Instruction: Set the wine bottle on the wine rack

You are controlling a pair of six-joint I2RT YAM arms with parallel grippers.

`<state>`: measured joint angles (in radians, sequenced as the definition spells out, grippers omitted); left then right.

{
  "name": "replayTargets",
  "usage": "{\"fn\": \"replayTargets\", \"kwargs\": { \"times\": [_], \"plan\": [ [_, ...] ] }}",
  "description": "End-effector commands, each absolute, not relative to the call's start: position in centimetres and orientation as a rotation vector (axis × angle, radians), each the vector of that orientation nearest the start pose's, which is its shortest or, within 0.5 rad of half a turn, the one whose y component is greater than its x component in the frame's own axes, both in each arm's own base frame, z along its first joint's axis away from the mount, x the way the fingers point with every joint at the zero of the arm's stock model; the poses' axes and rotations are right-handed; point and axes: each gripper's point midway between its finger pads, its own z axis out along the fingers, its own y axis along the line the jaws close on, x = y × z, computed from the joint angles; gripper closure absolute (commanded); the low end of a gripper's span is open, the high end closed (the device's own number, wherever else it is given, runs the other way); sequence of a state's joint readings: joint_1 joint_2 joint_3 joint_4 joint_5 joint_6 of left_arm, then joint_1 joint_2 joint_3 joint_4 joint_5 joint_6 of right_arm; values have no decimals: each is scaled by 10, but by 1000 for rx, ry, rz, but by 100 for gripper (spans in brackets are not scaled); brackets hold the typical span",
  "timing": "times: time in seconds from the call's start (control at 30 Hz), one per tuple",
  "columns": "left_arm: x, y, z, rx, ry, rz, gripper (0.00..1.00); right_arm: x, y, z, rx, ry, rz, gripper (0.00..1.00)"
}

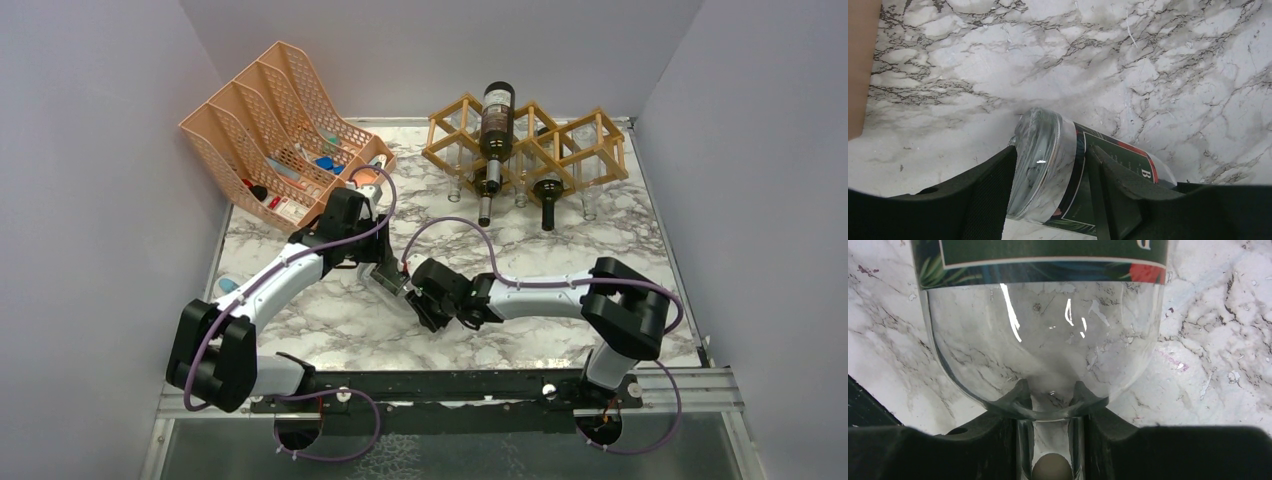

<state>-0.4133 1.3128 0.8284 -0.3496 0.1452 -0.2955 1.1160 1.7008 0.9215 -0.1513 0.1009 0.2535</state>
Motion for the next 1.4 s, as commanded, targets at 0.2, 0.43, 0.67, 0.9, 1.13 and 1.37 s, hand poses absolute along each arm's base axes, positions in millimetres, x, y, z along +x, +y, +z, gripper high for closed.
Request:
{"fn": "replayTargets", "kwargs": {
  "times": [0.2, 0.43, 0.67, 0.9, 1.13, 1.37],
  "plan": [
    [307, -170, 168, 147, 2262, -508, 38, 201, 348, 87, -900, 2158, 478, 99],
    [313, -158, 203, 79, 2153, -466, 35, 197, 342, 124, -862, 2096, 533, 99],
    [308, -150, 260, 45, 1996, -490, 25, 200, 340, 187, -793, 1977, 607, 99],
    [293, -117, 333, -33, 1777, -409, 20, 219, 331, 261, -670, 1865, 590, 99],
    [280, -105, 349, -64, 1698, -408, 19, 263, 310, 328, -536, 1783, 496, 99],
    [281, -110, 332, -39, 1740, -419, 18, 336, 239, 384, -276, 1742, 392, 99]
  ]
}}
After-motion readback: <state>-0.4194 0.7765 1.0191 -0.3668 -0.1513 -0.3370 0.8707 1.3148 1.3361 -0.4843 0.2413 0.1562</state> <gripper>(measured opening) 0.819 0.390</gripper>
